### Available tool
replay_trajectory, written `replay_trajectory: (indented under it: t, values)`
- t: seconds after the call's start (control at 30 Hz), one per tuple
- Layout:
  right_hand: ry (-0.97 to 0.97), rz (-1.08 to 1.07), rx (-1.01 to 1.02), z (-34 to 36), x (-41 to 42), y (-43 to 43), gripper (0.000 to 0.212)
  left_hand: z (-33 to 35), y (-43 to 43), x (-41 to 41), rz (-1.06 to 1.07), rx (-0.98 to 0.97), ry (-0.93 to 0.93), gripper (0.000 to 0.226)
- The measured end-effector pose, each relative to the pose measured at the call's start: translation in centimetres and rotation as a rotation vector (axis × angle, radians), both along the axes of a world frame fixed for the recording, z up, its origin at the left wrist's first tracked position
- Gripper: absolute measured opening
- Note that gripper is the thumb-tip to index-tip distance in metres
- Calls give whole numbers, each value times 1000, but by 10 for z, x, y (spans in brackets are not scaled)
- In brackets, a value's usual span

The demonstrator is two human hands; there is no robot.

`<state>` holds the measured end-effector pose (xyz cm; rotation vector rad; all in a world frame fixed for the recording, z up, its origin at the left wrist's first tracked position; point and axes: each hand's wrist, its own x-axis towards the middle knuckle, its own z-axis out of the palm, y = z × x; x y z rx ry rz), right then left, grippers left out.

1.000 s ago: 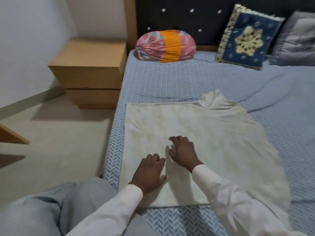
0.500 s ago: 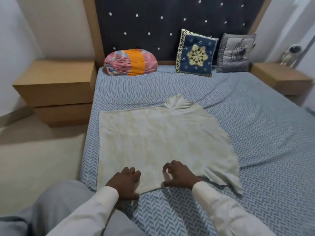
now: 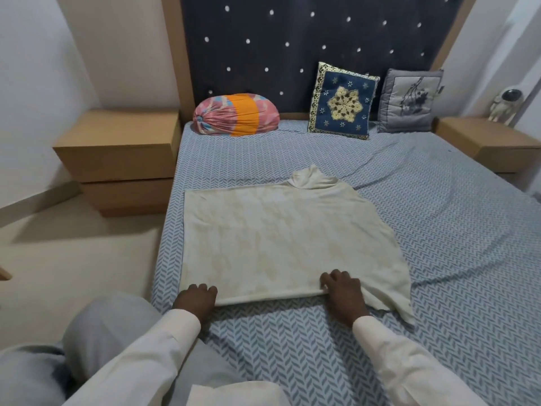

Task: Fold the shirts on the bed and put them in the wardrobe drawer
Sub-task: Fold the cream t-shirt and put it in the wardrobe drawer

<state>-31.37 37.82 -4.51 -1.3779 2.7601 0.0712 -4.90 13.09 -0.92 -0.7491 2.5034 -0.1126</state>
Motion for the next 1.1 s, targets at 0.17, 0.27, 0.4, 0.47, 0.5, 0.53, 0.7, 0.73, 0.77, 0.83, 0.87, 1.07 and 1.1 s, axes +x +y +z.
replay_trajectory:
  t: [0.17, 0.27, 0.4, 0.47, 0.5, 0.53, 0.7, 0.73, 0.77, 0.83, 0.87, 1.07, 1.1]
  values:
    - [143, -426, -32, -4, -31, 58, 36, -1, -3, 7, -21, -49, -56, 34]
    - [178, -490, 27, 6, -47, 82, 30, 3, -3, 7, -21, -68, -74, 33]
    - [126, -586, -3, 17, -61, 102, 18, 6, -1, 7, 6, -46, -80, 34]
    - [96, -575, 92, 16, -61, 111, 19, 8, 0, 9, 22, -31, -85, 35]
    - [53, -611, 91, 17, -61, 113, 21, 9, 0, 9, 27, -24, -86, 35]
    - [2, -669, 37, 18, -61, 115, 21, 9, 0, 10, 30, -20, -87, 35]
    - [-257, -916, -240, 27, -63, 122, 37, 11, 0, 10, 39, -10, -79, 36]
    - [-286, -937, -219, 26, -64, 122, 43, 11, 0, 11, 42, -8, -80, 36]
    - [-290, -962, -193, 28, -64, 122, 46, 11, 0, 11, 44, -8, -80, 36]
    - [-178, -993, -215, 28, -61, 114, 44, 13, -1, 12, 49, -4, -74, 37]
    - [-80, -963, -288, 27, -61, 107, 41, 14, -1, 12, 52, 0, -67, 37]
    - [-139, -97, -158, 19, -27, 44, 49, 24, -8, 16, 61, 82, -48, 39]
    - [-137, -23, 8, 18, -23, 38, 49, 25, -7, 16, 63, 94, -47, 38]
